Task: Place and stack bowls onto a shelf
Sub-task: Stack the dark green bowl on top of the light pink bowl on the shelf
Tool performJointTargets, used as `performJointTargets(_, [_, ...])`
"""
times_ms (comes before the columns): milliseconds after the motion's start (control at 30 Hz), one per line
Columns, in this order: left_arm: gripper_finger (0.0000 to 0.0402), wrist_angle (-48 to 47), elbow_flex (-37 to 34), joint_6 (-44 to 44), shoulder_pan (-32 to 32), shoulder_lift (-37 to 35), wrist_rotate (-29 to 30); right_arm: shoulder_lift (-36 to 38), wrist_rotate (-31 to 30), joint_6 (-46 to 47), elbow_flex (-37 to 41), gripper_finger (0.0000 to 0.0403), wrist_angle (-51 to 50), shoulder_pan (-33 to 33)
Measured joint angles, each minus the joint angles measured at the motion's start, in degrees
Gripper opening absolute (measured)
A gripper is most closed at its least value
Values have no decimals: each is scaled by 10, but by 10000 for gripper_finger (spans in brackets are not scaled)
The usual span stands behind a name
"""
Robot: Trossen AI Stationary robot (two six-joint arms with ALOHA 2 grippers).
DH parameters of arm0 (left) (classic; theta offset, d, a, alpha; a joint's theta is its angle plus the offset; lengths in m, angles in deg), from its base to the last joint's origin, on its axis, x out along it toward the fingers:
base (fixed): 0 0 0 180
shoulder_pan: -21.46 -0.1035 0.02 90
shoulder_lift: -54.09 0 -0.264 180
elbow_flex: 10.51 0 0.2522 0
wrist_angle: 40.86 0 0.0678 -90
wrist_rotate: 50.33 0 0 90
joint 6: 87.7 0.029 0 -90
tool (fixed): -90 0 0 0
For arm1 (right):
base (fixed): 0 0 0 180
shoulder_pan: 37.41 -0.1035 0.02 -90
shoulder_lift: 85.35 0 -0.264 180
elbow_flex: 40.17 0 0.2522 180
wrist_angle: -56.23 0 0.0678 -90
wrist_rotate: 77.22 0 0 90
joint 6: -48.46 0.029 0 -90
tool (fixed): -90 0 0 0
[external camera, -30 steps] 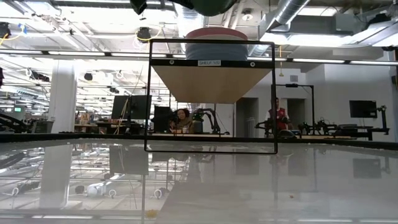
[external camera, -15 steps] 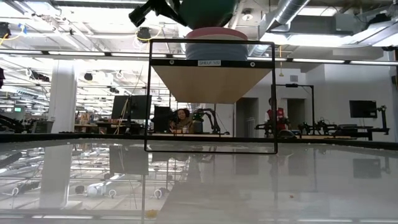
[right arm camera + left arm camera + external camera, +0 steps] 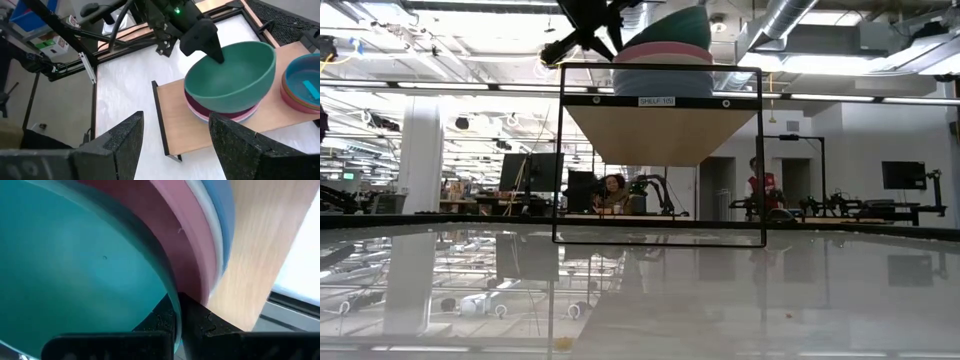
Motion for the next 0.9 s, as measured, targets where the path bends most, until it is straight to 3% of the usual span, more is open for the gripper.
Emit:
performJointTargets(267, [0,3,2,0,12,-10,-7,1,0,-3,0,249,-10,0])
performJointTargets(567, [3,-46,62,-53,18,-11,-43,1,0,-14,0,249,-13,1])
performJointTargets(900, [72,-81,63,-65,20,-11,-53,1,0,-17,0,249,-13,1])
